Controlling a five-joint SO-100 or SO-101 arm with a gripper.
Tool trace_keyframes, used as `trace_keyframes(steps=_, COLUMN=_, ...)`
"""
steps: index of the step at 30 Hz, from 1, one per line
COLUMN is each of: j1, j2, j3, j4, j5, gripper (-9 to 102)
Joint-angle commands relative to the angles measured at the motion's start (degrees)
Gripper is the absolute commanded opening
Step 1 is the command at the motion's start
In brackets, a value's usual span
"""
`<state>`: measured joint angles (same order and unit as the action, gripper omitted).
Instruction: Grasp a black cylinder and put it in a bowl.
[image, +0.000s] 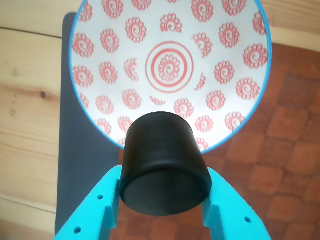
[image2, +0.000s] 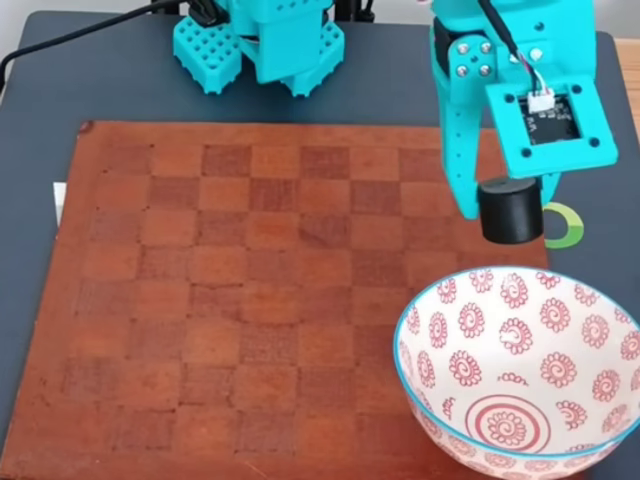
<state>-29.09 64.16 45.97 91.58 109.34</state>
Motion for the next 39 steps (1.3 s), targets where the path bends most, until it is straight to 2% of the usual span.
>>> trace_keyframes(steps=1, j1=-0.09, j2=-1.49, j3=-5.36, j4=-0.44, j5=-1.32, gripper=9)
trace_keyframes(steps=9, j1=0.44, j2=-8.79, j3=-14.15, j4=-0.44, j5=-3.34, gripper=9)
trace_keyframes(steps=15, j1=1.49, j2=-12.22, j3=-15.21, j4=-0.53, j5=-5.45, gripper=10)
trace_keyframes(steps=21, j1=1.93, j2=-13.45, j3=-15.21, j4=-0.53, j5=-5.89, gripper=21)
trace_keyframes(steps=26, j1=2.02, j2=-13.45, j3=-15.21, j4=0.35, j5=-6.50, gripper=23)
trace_keyframes(steps=33, j1=2.02, j2=-12.92, j3=-14.41, j4=0.62, j5=-6.15, gripper=22)
trace_keyframes(steps=39, j1=2.02, j2=-12.57, j3=-15.12, j4=1.23, j5=-6.50, gripper=6)
